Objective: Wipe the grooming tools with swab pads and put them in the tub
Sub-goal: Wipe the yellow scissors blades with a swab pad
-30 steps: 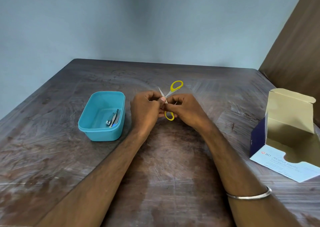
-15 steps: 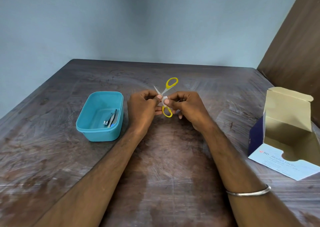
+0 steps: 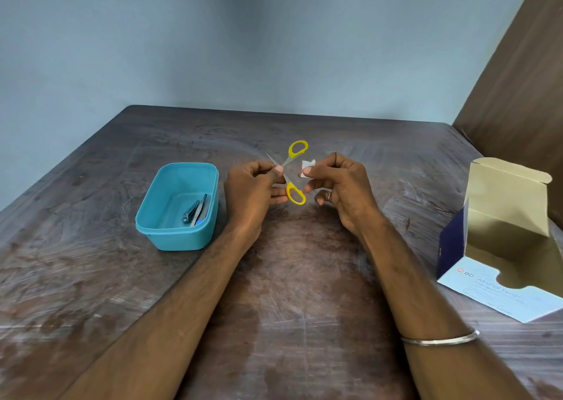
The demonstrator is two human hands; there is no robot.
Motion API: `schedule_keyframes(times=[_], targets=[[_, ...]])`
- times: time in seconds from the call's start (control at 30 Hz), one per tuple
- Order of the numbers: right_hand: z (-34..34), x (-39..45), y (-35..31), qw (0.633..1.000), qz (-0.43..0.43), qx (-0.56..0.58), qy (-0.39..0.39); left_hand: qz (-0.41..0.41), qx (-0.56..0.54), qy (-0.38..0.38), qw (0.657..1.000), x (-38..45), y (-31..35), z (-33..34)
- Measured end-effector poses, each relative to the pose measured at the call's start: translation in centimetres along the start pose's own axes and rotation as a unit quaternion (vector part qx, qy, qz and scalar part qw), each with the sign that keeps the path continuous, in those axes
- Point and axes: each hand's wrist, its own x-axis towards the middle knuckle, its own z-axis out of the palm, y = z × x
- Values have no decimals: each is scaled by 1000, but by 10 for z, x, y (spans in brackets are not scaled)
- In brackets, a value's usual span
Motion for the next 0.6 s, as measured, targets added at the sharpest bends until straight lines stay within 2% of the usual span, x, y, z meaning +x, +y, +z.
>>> schedule_keyframes(times=[0.2,0.33,0.47,0.6], targets=[[-2,1,3,1000,-31,3,2,-12,-11,9,1000,2,-1,-1],[-1,1,4,992,-67,-101,18,-18,-25,27,999,4,-2,1],[4,2,6,967,-132,-214,47,-11,-49,41,998,1,0,3],[9,0,6,951,-163,-258,40,6,-29,50,998,1,-1,3]])
